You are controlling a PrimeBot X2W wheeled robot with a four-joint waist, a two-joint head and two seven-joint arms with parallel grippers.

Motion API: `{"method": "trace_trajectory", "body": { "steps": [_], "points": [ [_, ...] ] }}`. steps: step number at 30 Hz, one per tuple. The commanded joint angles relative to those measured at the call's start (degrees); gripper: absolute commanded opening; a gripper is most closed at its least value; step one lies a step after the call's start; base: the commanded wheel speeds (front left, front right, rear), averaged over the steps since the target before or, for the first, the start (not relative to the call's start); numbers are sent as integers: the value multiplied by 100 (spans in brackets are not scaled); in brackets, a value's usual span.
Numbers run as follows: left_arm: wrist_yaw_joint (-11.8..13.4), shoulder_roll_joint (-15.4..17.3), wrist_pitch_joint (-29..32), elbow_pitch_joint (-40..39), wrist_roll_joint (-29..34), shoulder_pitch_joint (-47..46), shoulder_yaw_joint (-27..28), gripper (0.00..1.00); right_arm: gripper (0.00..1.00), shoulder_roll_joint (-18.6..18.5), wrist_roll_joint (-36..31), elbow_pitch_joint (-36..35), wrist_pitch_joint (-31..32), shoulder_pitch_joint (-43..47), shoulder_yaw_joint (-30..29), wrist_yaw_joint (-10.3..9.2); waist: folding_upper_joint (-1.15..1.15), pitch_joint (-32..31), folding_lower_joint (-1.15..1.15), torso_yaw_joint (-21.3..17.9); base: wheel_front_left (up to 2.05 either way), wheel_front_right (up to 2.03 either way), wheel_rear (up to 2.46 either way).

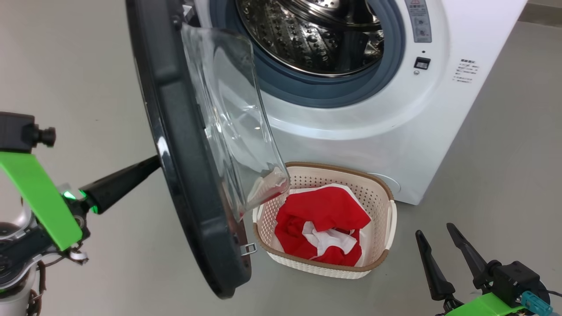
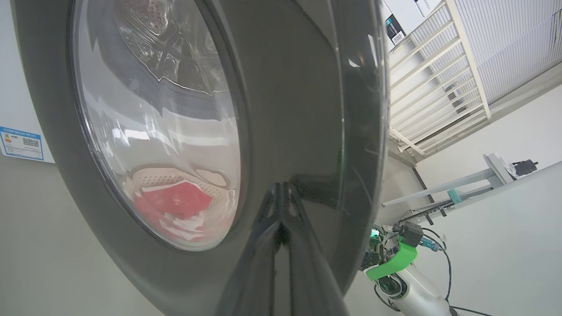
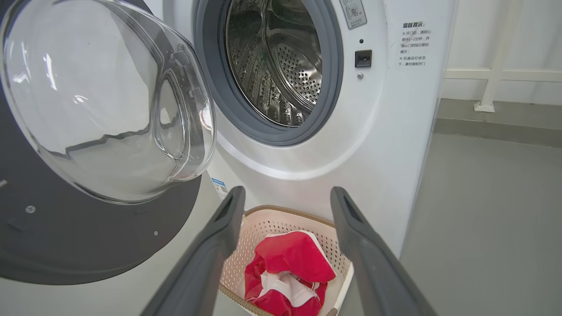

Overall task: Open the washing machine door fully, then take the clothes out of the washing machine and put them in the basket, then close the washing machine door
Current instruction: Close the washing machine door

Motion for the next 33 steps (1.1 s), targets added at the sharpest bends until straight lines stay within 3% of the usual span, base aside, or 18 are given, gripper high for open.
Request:
{"method": "trace_trajectory", "body": {
  "steps": [1, 13, 33],
  "points": [
    [-39, 259, -62, -161, 10, -312, 218, 0, 100, -29, -44, -144, -37, -137, 90, 36, 0, 2, 0, -46, 0, 0, 0],
    [-40, 400, -582, 109, 141, -193, 93, 0, 100, -15, -50, -156, -37, -133, 26, 36, 0, 8, 0, -98, 0, 0, 0],
    [-40, 214, -2223, 704, 60, 1466, 10, 0, 100, 12, -54, -120, -37, 35, 148, 36, 0, -326, 0, 91, 0, 0, 0]
  ]
}}
